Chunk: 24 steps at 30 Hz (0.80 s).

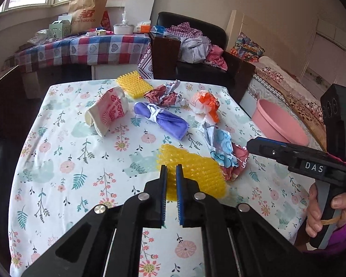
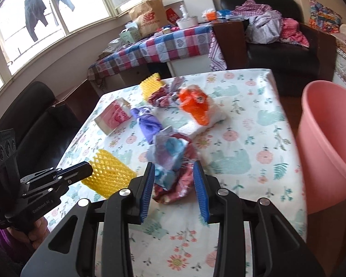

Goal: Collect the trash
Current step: 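Grasp the yellow foam net with the left tool while the right grasps the blue crumpled wrapper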

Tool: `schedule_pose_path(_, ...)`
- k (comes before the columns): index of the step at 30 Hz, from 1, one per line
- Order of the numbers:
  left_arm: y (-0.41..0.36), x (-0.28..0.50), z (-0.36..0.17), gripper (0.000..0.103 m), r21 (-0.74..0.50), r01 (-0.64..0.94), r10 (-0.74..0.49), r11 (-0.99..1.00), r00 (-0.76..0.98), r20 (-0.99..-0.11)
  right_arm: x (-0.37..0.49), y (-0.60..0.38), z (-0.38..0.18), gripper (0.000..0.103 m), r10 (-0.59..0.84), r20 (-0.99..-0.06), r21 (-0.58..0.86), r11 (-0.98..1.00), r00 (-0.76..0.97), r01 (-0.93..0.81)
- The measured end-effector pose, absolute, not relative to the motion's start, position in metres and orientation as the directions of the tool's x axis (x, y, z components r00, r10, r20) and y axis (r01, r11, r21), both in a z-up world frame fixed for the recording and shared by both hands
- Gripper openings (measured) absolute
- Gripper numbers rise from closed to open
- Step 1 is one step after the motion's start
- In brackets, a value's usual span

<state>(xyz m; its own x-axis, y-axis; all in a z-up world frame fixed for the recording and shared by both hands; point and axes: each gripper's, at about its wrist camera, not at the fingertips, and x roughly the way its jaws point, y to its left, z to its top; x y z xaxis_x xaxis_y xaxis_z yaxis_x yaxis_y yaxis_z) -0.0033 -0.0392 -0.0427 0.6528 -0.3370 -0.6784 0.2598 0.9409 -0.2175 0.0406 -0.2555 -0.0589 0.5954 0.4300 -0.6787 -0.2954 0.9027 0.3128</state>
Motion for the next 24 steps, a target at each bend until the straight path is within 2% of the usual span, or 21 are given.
schedule_pose_path(4, -0.028, -0.006, -0.047, 0.007, -0.239, 0.231, -0.332, 0.943, 0.656, -0.678, 0.043, -0.237, -0.064, 0.035, 0.433, -0.695, 0.287, 0.899, 0.573, -0.332)
schedule_pose_path(12, -0.013, -0.006, -0.053, 0.007, -0.270, 0.207, -0.338, 0.940, 0.658, -0.673, 0.050, -0.229, -0.081, 0.034, 0.343, -0.758, 0.211, 0.933, 0.554, -0.290)
schedule_pose_path(13, -0.012, -0.006, -0.053, 0.007, -0.272, 0.207, -0.339, 0.940, 0.658, -0.672, 0.049, -0.229, -0.081, 0.030, 0.337, -0.758, 0.202, 0.936, 0.558, -0.289)
schedule_pose_path(14, -0.012, -0.006, -0.053, 0.007, -0.271, 0.207, -0.339, 0.940, 0.658, -0.672, 0.049, -0.229, -0.082, 0.017, 0.325, -0.763, 0.188, 0.939, 0.559, -0.289)
schedule_pose_path(15, -0.012, -0.006, -0.053, 0.007, -0.271, 0.208, -0.339, 0.940, 0.659, -0.671, 0.050, -0.228, -0.082, 0.009, 0.322, -0.768, 0.185, 0.939, 0.554, -0.289)
schedule_pose_path(17, -0.011, -0.007, -0.052, 0.007, -0.271, 0.209, -0.340, 0.940, 0.661, -0.669, 0.050, -0.229, -0.083, 0.004, 0.326, -0.766, 0.189, 0.938, 0.555, -0.290)
schedule_pose_path(24, -0.009, -0.010, -0.039, 0.007, -0.272, 0.209, -0.339, 0.939, 0.687, -0.643, 0.036, -0.237, -0.050, 0.002, 0.388, -0.680, 0.224, 0.918, 0.622, -0.328)
